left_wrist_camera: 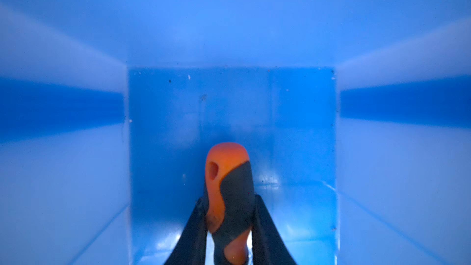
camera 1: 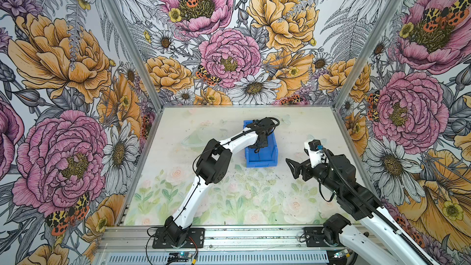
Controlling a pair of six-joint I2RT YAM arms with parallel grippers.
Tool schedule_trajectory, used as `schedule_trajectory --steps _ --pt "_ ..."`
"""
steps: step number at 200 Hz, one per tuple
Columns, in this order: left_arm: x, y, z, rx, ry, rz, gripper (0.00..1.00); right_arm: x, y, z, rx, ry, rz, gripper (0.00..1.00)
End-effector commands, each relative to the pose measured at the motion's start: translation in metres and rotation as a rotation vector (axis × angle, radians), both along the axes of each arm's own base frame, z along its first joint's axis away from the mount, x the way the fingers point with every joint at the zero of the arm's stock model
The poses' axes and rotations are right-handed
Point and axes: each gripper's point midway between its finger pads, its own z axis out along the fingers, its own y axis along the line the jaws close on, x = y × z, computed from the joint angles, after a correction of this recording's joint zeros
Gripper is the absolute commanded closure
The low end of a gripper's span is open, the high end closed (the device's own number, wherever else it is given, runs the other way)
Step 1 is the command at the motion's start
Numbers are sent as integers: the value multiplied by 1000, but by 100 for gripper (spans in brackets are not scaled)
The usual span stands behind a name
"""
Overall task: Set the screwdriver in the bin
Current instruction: 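Lower the held screwdriver into the blue bin with the left gripper, then open the left gripper to release the screwdriver inside the bin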
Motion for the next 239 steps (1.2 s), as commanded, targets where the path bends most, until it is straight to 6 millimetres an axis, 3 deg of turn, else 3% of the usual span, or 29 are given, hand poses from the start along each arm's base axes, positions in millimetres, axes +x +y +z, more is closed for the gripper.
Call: schedule_trajectory --steps 1,48,95,151,224,239 --pt "-1 1 -16 5 29 0 93 2 -8 8 -21 -35 -29 0" --pt "-3 -1 -18 9 30 1 86 4 -12 8 -23 -38 -39 0" --pt "-3 -4 -8 3 12 -9 74 2 -14 9 -8 -36 -45 0" --pt "9 -4 31 -21 -58 -23 47 0 -18 13 -22 -51 -53 0" --pt "3 -13 87 -39 -154 -52 40 -4 -21 20 -10 -63 -61 1" --pt "-4 -15 101 -47 -174 -58 34 -5 -22 20 -6 -60 -65 0"
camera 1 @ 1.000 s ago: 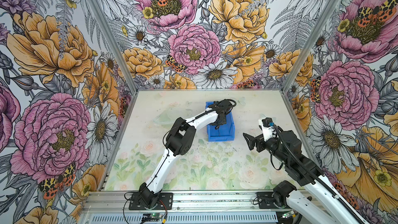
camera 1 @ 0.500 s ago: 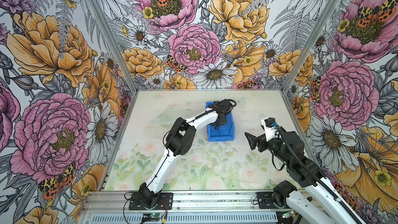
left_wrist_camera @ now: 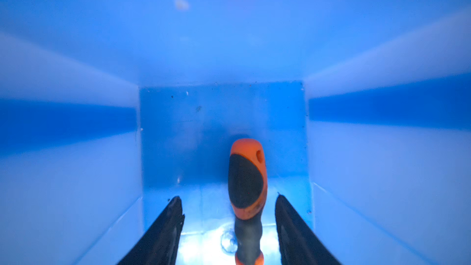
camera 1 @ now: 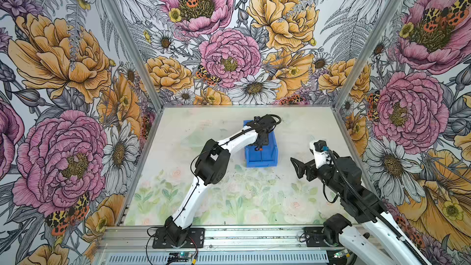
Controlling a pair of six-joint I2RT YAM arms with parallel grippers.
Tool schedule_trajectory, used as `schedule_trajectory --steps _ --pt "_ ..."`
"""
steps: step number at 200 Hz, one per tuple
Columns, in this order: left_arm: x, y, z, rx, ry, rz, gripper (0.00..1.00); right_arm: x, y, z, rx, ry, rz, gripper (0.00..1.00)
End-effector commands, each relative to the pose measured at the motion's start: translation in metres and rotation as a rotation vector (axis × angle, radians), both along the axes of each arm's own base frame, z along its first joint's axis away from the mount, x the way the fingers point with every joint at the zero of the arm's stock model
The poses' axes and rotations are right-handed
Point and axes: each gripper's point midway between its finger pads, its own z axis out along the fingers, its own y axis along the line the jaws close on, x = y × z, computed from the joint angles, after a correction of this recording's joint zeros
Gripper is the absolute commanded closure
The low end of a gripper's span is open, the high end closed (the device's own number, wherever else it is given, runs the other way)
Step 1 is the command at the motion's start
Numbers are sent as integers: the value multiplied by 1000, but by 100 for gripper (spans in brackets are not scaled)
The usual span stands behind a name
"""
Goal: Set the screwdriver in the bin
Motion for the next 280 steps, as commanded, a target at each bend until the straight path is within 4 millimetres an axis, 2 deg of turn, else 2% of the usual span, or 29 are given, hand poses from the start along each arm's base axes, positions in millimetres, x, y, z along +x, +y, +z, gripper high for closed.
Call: schedule_trajectory --steps 1,47,72,104,107,108,112,126,189,218,249,280 --pt "-4 -7 67 -45 -114 -15 33 -2 -7 15 13 -29 -25 0" --pt "-28 -5 118 -24 -200 -70 6 -3 -17 15 0 -34 -80 1" --pt "-44 12 142 8 -245 -83 2 0 -24 15 -4 -38 -120 1" --pt "-64 56 166 104 -314 -91 1 9 -33 8 -5 -7 -201 0" --pt "-65 60 163 123 -313 -96 1 10 -34 7 -5 -3 -210 0" --pt "-66 62 170 116 -326 -96 1 11 -34 7 -5 -2 -213 0" --pt "-69 69 177 123 -344 -100 1 13 -36 5 -7 2 -229 1" --pt "-77 88 181 155 -370 -123 1 20 -44 -2 -16 19 -293 0" --pt "-112 175 218 60 -538 -113 2 32 -68 -13 -74 19 -450 1" --pt "-120 223 212 47 -540 -48 1 30 -77 -9 -49 -9 -498 0" --pt "-130 283 184 56 -516 95 1 25 -85 -11 -32 -62 -528 1" --pt "-143 347 161 96 -524 287 1 27 -86 -37 -82 -125 -515 1"
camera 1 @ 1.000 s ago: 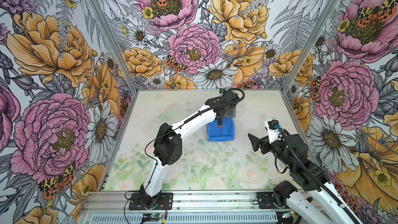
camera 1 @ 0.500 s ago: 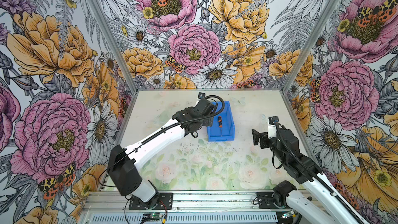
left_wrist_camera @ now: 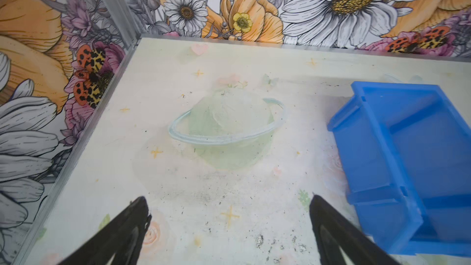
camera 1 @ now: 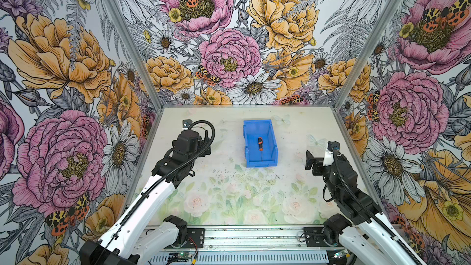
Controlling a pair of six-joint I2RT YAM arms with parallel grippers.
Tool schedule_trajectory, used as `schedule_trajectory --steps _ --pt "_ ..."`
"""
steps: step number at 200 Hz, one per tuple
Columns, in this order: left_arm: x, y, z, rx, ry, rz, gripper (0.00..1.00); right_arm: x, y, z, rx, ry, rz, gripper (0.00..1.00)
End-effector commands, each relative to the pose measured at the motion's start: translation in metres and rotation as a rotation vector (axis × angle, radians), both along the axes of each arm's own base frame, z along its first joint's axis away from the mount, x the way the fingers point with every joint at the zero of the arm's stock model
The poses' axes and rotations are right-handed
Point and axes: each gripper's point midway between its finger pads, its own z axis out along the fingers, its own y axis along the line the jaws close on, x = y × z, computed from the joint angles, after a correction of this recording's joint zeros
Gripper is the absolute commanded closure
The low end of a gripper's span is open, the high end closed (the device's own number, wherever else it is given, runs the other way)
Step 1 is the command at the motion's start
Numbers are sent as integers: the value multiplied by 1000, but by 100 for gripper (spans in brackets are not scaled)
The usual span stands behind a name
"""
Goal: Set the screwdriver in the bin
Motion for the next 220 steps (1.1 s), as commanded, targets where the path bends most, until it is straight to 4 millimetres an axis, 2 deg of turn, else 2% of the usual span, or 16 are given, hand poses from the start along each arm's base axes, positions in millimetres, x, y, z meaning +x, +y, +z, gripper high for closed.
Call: schedule_trajectory --steps 1,20,38,56,73,87,111,136,160,220 --pt "-4 31 -4 -19 -48 88 1 4 -7 -10 -39 -59 -34 1" --pt "-11 60 -20 61 -57 164 1 7 -20 -27 -47 -79 -107 1" --pt "-11 64 -36 134 -79 140 1 13 -27 -39 -70 -108 -134 0" --pt "-8 67 -46 123 -123 131 1 22 -34 -53 -68 -79 -132 1" --pt "-7 82 -51 100 -177 183 1 30 -40 -71 -69 -20 -124 0" --pt "-9 96 -60 74 -207 236 1 34 -46 -77 -66 -15 -140 0" --pt "-6 105 -70 80 -227 266 1 43 -48 -75 -44 -47 -128 1" --pt "3 106 -85 48 -215 276 1 54 -52 -75 -41 -56 -135 0" --pt "21 100 -93 46 -199 230 1 68 -59 -77 -35 -46 -150 1" --pt "57 94 -77 19 -371 169 1 103 -66 -79 -12 -57 -152 1"
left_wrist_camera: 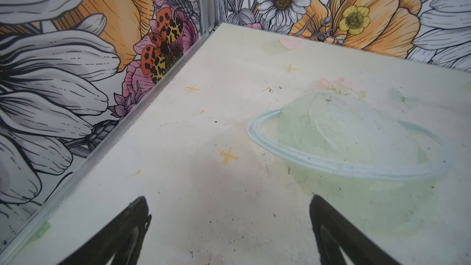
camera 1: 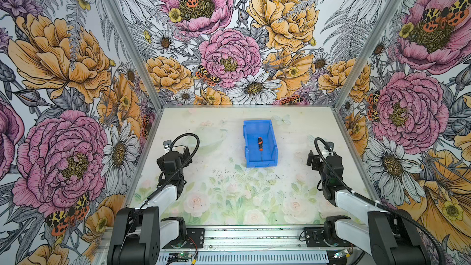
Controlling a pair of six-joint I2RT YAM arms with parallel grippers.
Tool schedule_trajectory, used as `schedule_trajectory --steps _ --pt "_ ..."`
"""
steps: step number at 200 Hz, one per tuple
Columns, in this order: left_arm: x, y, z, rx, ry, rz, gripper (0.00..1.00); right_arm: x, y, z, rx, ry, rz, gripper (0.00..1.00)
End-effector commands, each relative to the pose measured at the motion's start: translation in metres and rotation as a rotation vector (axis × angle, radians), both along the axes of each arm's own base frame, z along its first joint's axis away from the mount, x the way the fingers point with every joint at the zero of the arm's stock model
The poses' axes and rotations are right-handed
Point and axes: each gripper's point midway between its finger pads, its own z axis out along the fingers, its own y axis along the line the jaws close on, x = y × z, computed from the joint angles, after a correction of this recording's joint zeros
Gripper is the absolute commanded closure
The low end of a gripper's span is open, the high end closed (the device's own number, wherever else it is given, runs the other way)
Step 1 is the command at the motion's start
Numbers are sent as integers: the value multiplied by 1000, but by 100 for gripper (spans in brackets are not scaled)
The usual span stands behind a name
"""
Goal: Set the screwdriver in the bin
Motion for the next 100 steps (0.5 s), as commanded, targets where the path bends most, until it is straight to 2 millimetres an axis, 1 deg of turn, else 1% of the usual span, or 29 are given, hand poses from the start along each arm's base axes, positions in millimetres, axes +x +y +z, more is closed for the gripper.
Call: schedule_trajectory --steps 1,23,52,71,86,93,100 --pt "22 -8 39 2 -194 -66 1 24 3 30 12 -118 22 1" --pt "30 -16 43 -13 -256 -119 1 38 4 30 26 -123 25 0" --pt "30 -14 35 -8 -294 -103 1 52 4 25 22 -85 28 1" --pt "34 -18 27 -5 -292 -131 1 54 1 14 22 -108 23 0" --pt "39 -22 20 -3 -271 -151 1 60 -1 3 30 -79 20 1" --pt "42 -22 18 -3 -272 -152 1 64 1 2 27 -74 31 0" --pt "44 -24 17 1 -266 -166 1 63 1 0 37 -68 34 0"
